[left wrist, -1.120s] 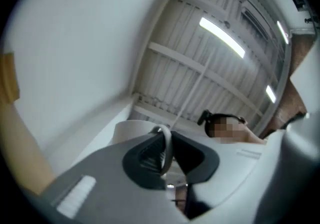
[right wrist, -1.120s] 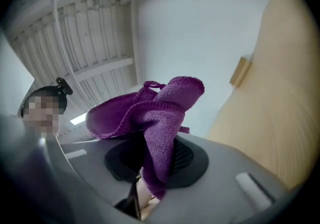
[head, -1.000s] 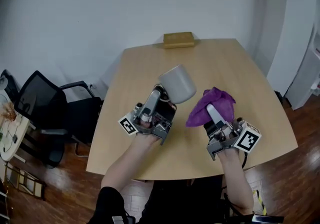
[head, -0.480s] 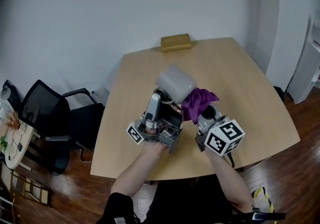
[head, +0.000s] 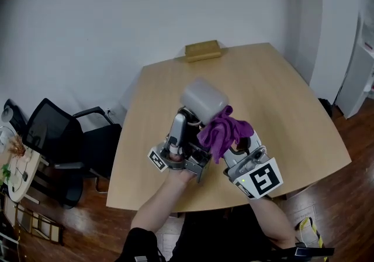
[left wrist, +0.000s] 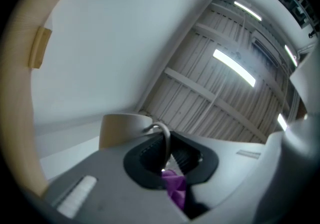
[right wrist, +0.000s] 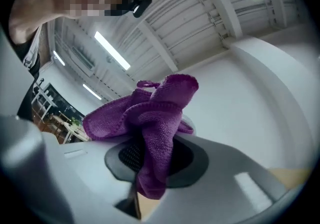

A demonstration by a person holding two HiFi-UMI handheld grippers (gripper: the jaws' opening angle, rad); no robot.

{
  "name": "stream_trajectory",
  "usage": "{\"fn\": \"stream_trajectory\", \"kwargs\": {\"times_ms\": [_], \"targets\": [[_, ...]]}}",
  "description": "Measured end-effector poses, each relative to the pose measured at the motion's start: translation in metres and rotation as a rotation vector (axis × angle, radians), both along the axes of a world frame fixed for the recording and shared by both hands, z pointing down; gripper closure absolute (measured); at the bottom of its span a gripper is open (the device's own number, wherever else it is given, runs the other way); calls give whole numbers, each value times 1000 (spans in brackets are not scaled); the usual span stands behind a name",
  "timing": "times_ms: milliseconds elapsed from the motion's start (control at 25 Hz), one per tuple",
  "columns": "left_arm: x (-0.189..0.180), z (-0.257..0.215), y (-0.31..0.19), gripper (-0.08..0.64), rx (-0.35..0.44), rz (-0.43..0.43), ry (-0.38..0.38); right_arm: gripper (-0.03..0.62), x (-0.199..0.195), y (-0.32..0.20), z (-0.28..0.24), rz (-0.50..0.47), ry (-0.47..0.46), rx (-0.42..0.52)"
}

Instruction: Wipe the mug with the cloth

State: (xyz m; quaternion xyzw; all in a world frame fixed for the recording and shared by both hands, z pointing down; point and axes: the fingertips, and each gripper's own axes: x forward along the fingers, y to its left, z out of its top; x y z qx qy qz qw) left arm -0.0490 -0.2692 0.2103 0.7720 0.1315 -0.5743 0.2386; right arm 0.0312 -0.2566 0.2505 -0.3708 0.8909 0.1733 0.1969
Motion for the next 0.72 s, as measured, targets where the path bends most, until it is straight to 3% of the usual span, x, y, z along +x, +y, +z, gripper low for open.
{"fn": "stream_trajectory", "kwargs": {"times_ms": [120, 200, 240, 320, 400, 480, 560, 720], "targets": [[-2, -5, 11, 522, 66, 14, -11, 512, 18, -47, 37, 47, -31, -205], [-2, -7, 18, 523, 95, 20, -15, 511, 34, -66, 54, 26, -113, -344], [-1, -6, 21, 522, 106, 20, -21, 511, 42, -63, 50, -4, -175, -348], [1, -5, 24, 522, 121, 16, -36, 511, 53, -39, 21, -65, -265, -233], [3, -3, 23, 522, 125, 13, -46, 512, 51, -10, -10, -98, -272, -75], [4, -1, 22, 522, 129, 18, -48, 512, 40, 6, -21, -96, -225, 11], [5, 0, 28, 523, 152, 19, -51, 512, 31, 0, -9, -77, -179, -17], [10, 4, 39, 523, 245, -29, -152, 511, 40, -49, 38, -46, -173, -315]]}}
